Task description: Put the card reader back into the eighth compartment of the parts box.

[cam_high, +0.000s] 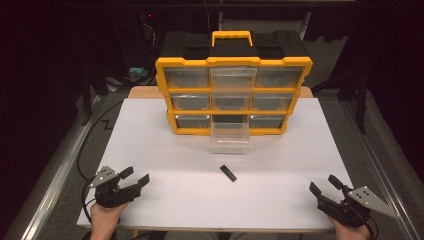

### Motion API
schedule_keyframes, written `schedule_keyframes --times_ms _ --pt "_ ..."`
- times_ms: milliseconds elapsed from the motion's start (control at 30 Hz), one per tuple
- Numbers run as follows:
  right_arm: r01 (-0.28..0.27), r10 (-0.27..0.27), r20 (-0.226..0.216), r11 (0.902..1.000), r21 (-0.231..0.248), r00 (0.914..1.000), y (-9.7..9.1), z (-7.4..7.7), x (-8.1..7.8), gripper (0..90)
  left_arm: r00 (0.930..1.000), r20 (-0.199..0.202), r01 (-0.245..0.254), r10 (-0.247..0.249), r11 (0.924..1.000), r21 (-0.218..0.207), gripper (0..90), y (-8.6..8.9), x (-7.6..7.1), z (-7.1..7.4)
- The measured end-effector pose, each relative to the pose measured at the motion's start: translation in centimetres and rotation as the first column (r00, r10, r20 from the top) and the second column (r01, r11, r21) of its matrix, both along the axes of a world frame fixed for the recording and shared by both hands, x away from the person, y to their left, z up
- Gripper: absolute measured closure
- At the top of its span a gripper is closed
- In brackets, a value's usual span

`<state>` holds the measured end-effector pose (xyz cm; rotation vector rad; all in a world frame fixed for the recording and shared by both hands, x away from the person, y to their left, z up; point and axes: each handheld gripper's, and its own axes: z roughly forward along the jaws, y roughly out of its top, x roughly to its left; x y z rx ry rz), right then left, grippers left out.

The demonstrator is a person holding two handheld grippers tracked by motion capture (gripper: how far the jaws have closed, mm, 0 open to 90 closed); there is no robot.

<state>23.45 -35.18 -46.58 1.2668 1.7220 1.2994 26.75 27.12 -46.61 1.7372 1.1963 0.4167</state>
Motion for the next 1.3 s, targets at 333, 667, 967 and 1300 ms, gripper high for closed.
schedule_keyframes --times_ms 333,667,967,1300 --pt "-0.007 0.007 -0.009 0.9999 0.007 0.9999 0.16 0.0 0.07 27.6 1.0 -0.006 0.002 -0.002 1.0 -0.007 28.1 0.09 -0.02 -0.02" --pt "-0.013 0.013 -0.013 0.9998 0.013 0.9998 0.18 0.0 0.14 27.3 1.0 -0.005 0.005 -0.005 1.0 -0.006 28.1 0.06 -0.09 0.01" --pt "-0.011 0.011 -0.018 0.9996 0.024 0.9998 0.22 0.01 0.19 27.0 0.9999 -0.007 0.009 -0.009 1.0 -0.004 28.1 0.01 -0.09 0.0" --pt "-0.013 0.013 -0.016 0.9995 0.027 0.9998 0.38 0.06 0.28 26.9 0.9999 -0.008 0.01 -0.01 0.9999 -0.005 28.2 -0.03 -0.08 -0.01"
